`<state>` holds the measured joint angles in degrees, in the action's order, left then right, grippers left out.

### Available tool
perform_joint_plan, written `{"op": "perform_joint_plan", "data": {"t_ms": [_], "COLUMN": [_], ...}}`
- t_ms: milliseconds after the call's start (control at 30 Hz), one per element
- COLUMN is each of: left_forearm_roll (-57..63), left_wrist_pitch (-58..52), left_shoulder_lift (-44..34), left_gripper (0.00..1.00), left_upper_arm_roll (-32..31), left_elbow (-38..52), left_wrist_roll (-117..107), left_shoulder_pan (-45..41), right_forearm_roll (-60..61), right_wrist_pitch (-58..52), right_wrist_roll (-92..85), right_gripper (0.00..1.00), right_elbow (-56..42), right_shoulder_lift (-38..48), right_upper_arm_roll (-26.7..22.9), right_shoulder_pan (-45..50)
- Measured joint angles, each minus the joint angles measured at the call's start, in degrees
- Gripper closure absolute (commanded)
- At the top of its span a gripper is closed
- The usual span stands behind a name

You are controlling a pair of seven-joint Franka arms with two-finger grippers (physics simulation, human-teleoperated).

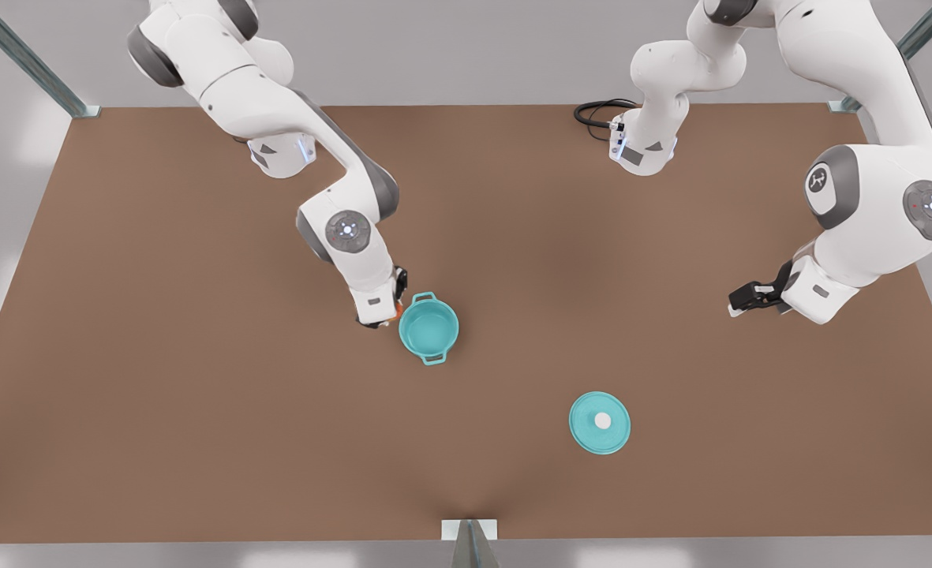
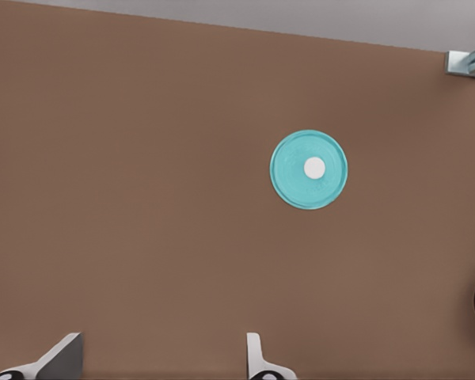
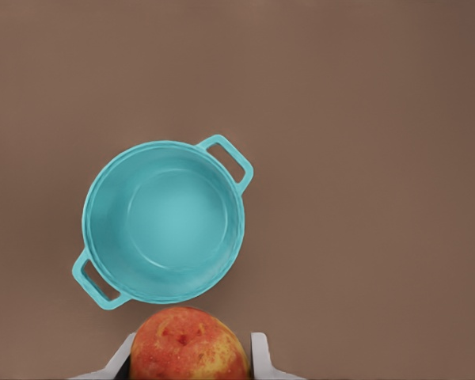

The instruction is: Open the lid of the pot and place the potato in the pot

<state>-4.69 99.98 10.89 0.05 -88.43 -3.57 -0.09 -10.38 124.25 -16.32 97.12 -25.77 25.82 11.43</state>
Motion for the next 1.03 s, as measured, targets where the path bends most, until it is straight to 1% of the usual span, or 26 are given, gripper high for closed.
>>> {"op": "perform_joint_plan", "data": {"t_ms": [67,167,267,333,433,467,500,533,633,667,733,800,867,933,1033], "left_forearm_roll": [0.0,0.0,0.0,-0.1,-0.1,-0.2,-0.3,-0.3,-0.3,-0.3,-0.3,-0.2,-0.1,-0.1,-0.1], "left_wrist_pitch": [0.0,0.0,-0.1,-0.1,-0.2,-0.2,-0.2,-0.2,-0.2,-0.2,-0.2,-0.2,-0.2,-0.2,-0.2], "left_shoulder_lift": [0.0,0.0,0.0,0.0,0.1,0.1,0.1,0.1,0.2,0.2,0.2,0.2,0.2,0.2,0.2], "left_gripper": [0.00,0.00,0.00,0.00,0.00,0.00,0.00,0.00,0.00,0.00,0.00,0.00,0.00,0.00,0.00], "left_upper_arm_roll": [0.0,0.0,0.0,0.0,0.0,0.0,0.0,0.0,-0.2,-0.2,-0.2,-0.2,-0.2,-0.2,-0.3], "left_elbow": [-0.1,-0.1,0.0,0.1,0.3,0.4,0.4,0.4,0.4,0.4,0.4,0.4,0.3,0.3,0.3], "left_wrist_roll": [0.1,0.1,0.1,0.2,0.2,0.2,0.2,0.2,0.2,0.2,0.2,0.2,0.2,0.2,0.2], "left_shoulder_pan": [-0.1,-0.1,-0.1,0.0,0.2,0.4,0.8,1.1,0.9,0.8,0.7,0.8,0.8,0.8,0.8], "right_forearm_roll": [0.1,0.0,-0.3,-0.5,-0.6,-0.6,-0.7,-0.8,-0.8,-1.0,-1.1,-1.0,-0.8,-0.8,-0.7], "right_wrist_pitch": [-0.6,-0.9,-0.6,0.0,1.2,1.4,1.7,1.9,2.3,2.3,0.2,-4.3,-9.6,-14.3,-19.1], "right_wrist_roll": [2.3,5.6,8.6,10.4,12.9,13.6,14.4,15.2,17.4,18.0,18.9,17.5,14.7,11.5,7.4], "right_gripper": [0.46,0.46,0.46,0.46,0.45,0.42,0.15,0.00,0.00,0.00,0.00,0.00,0.00,0.00,0.00], "right_elbow": [-5.1,-8.9,-9.9,-10.1,-10.2,-10.4,-10.5,-10.6,-10.7,-10.6,-10.3,-10.3,-10.2,-10.3,-10.6], "right_shoulder_lift": [-3.9,-8.6,-12.0,-13.5,-14.8,-15.0,-15.1,-15.2,-15.2,-14.4,-7.9,1.0,6.4,8.2,8.8], "right_upper_arm_roll": [0.0,-0.1,-1.0,-2.7,-3.3,-3.4,-3.4,-3.4,-3.5,-3.5,-3.6,-7.4,-9.9,-11.0,-11.7], "right_shoulder_pan": [2.1,3.9,5.6,6.6,7.0,7.1,7.3,7.4,7.4,7.1,2.6,-5.2,-13.7,-19.0,-20.4]}}
